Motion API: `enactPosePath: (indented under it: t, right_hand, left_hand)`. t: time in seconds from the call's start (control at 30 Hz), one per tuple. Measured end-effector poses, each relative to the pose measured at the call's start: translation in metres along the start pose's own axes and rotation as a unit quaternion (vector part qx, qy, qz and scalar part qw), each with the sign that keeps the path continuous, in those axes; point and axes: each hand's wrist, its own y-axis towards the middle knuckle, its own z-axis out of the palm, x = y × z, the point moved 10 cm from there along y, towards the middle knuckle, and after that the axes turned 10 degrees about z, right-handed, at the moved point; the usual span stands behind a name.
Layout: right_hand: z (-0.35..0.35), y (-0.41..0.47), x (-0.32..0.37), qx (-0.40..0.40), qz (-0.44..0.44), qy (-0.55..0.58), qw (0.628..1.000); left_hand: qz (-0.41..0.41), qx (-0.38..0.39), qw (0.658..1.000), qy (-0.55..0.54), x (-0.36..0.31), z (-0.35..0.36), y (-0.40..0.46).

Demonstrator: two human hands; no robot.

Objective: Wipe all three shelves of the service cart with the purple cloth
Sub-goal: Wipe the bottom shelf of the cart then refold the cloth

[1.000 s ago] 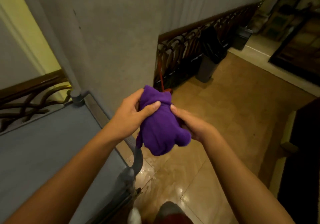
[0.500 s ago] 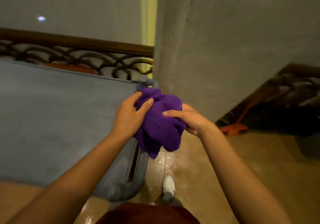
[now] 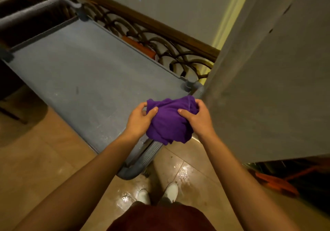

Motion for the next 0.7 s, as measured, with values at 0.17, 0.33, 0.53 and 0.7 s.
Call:
enactPosePath:
  t: [0.17,0.33,0.53,0.7]
  right_hand:
    - [-0.009,-0.011,-0.025,-0.048,0.035,0.001,0.998]
    - [-0.003,-0.015,-0.036,0.008,0.067,0.017,0.998]
    - [-0.004,-0.03,0.062,0.039,-0.299,-0.322,0.898]
    - [0.041,-0.018,0.051,0.303,-0.361,-0.542,0.696]
  left_hand:
    - [0.001,-0.026,0.99,0.139,-0.002,-0.008,0.0]
    - [0.153,0.053,0.938,0.306,-0.054,0.048,-0.028]
    - [0.1,0.105,0.925,0.35,-0.038,0.073,-0.036]
    - [0.104,0.008,0.91,0.401,-0.046,0.066,-0.047]
